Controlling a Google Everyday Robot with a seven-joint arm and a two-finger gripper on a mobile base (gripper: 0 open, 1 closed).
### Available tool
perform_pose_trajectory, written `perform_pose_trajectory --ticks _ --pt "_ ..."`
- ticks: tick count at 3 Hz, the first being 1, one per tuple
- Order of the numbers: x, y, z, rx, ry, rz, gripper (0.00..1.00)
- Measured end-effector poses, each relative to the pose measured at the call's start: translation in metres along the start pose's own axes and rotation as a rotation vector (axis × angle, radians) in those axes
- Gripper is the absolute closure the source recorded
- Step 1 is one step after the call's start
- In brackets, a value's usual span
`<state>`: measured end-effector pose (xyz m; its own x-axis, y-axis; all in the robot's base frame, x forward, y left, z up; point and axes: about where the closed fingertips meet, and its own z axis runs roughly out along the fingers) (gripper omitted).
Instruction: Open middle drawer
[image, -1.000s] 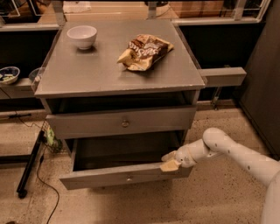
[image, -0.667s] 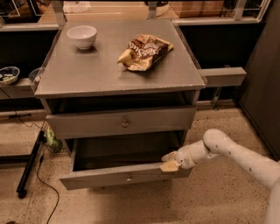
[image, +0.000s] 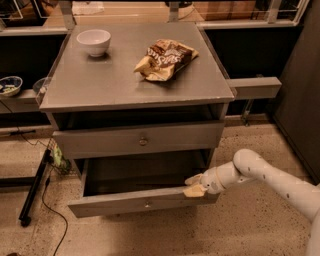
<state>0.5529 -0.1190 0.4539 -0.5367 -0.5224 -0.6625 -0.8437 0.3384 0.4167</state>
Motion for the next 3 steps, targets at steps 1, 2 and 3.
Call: perform_pose_trajectory --ticks 1,2,3 --pt "-0.0024 -0.0012 -0.0015 0.003 -0.006 -0.006 1.0" --pt "-0.0028 -0.0031 -0.0023 0.003 -0.006 -0.006 1.0" --pt "-0.001 0.0008 -0.0017 -0.016 -0.013 -0.009 1.0"
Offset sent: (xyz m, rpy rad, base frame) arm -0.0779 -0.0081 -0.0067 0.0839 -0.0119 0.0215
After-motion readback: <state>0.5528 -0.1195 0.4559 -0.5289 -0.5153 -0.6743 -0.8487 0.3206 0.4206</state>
